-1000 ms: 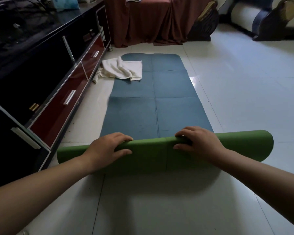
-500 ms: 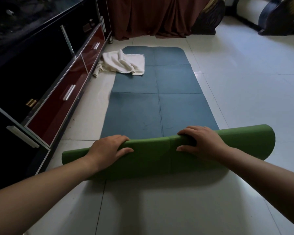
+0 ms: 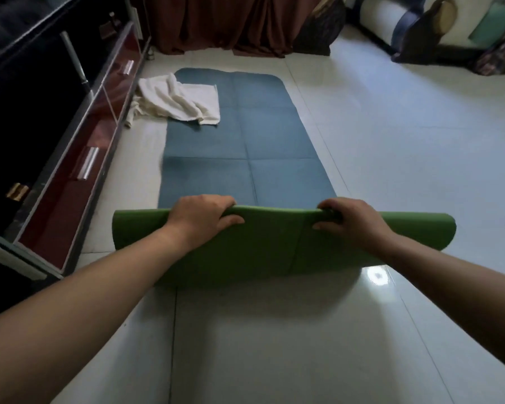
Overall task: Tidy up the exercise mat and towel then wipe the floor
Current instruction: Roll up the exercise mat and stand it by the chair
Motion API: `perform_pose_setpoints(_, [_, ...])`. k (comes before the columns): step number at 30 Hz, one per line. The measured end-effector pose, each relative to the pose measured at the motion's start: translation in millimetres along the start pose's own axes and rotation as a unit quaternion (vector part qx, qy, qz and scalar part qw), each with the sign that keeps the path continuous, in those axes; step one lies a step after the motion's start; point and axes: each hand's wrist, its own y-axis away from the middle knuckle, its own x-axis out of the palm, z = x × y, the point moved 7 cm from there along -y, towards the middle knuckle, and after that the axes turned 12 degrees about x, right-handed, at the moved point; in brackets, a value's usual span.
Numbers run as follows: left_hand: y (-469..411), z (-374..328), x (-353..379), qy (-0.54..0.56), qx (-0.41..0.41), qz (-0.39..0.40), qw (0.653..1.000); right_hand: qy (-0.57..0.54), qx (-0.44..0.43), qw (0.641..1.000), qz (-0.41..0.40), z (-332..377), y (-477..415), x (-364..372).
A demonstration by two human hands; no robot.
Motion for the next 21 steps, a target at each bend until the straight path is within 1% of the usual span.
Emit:
perform_pose_setpoints(2, [-6.5,7.8,-10.0,-0.002,0.011,-0.005,1.000,-0.027,0.005,0.999,-0.025,4.1,-11.6,-11.1])
perform_pose_setpoints(5, [-17.7,25.3,-13.8,-0.006,0.008,0.005,1.000,-0.025,-0.017,0.999,-0.043,12.0,-34.9,-15.2])
perform_pose_setpoints(9, [-34.2,40.3,-4.4,-0.044,-0.012,0.026,0.999,-0.017,-0.044,0.999,-0.021,5.6,-76.1,-1.3])
perform_pose_setpoints(14, [-61.2,53.9,7.1,-0.072,-0.076,-0.037,0.994,-0.021,-0.097,0.995,-0.008,-4.8,-138.1,17.9])
perform_pose_setpoints(16, [-76.0,57.6,14.2,-0.105,-0.113,-0.017,0.988,-0.035,-0.115,0.993,0.012,-5.7,-164.9,22.9])
perform_pose_setpoints(18, [-89.2,61.5,17.0,-0.114,-0.152,0.030,0.981,-0.049,-0.133,0.989,0.037,-5.7,-182.6,26.6])
perform_pose_setpoints(21, [-106.5,59.9,15.0,-0.105,-0.162,0.109,0.975,-0.071,-0.146,0.986,0.047,-12.9,-191.8,30.2])
